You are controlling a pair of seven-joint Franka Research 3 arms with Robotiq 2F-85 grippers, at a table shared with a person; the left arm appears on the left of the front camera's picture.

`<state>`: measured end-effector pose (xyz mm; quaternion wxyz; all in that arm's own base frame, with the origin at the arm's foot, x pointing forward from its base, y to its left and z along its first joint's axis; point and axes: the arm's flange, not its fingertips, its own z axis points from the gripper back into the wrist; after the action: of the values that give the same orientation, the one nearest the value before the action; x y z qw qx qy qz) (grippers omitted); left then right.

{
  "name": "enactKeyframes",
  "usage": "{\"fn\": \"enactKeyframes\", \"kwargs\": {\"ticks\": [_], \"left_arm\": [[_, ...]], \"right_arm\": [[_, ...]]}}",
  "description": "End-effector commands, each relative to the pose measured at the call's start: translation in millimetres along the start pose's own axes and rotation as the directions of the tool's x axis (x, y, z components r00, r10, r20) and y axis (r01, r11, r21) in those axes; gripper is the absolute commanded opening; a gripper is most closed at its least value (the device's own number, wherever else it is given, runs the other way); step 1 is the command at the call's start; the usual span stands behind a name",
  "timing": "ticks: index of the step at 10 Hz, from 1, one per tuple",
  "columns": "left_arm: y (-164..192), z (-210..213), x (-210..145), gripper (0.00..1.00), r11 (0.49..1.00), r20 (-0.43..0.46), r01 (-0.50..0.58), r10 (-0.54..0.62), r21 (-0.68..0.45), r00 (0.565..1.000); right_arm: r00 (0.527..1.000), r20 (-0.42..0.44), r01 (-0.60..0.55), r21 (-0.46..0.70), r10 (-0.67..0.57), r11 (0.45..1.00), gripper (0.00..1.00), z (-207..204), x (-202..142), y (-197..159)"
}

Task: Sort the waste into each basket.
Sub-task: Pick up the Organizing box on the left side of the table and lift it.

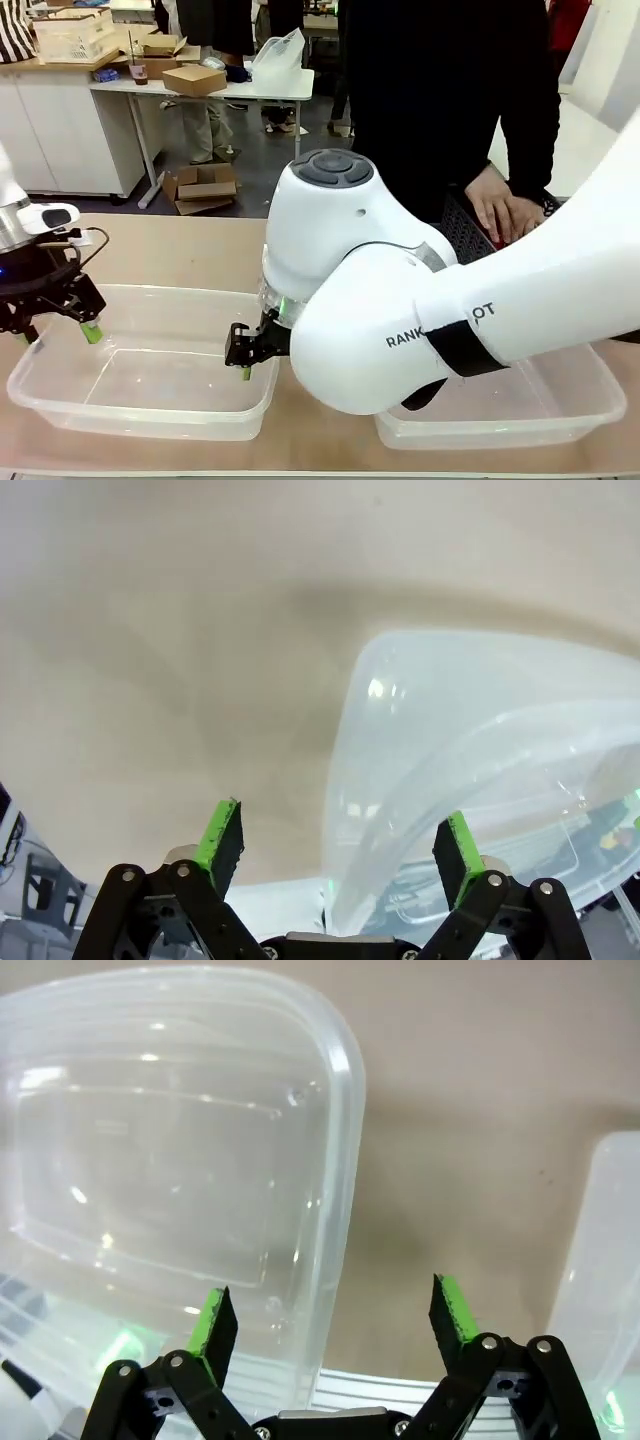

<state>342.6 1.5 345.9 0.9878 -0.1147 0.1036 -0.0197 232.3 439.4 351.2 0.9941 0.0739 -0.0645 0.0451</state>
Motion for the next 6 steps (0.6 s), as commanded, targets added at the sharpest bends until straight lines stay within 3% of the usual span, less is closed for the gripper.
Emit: {"fn": "enactKeyframes", "kwargs": {"ticks": [1,5,6], "left_arm": [[-1.3,-8.1,-1.4,1.0,0.997,0.089,-0.025,0.018,0.08,0.996],[-3.5,-14.4,-3.2,1.0,0.995,0.077,-0.013,0.006,0.094,0.997],[-2.0,-15.9,-3.4,0.46,0.993,0.069,-0.008,0.0,0.115,0.998]], "right_arm": [[1.0,0.001,0.028,-0.069,-0.028,0.997,1.0,-13.8,8.7,32.1],[1.0,-0.016,0.025,-0.086,-0.027,0.996,1.0,-15.3,11.3,36.4],[0.998,-0.056,0.004,-0.127,-0.011,0.992,0.66,-14.5,11.9,35.3]]}}
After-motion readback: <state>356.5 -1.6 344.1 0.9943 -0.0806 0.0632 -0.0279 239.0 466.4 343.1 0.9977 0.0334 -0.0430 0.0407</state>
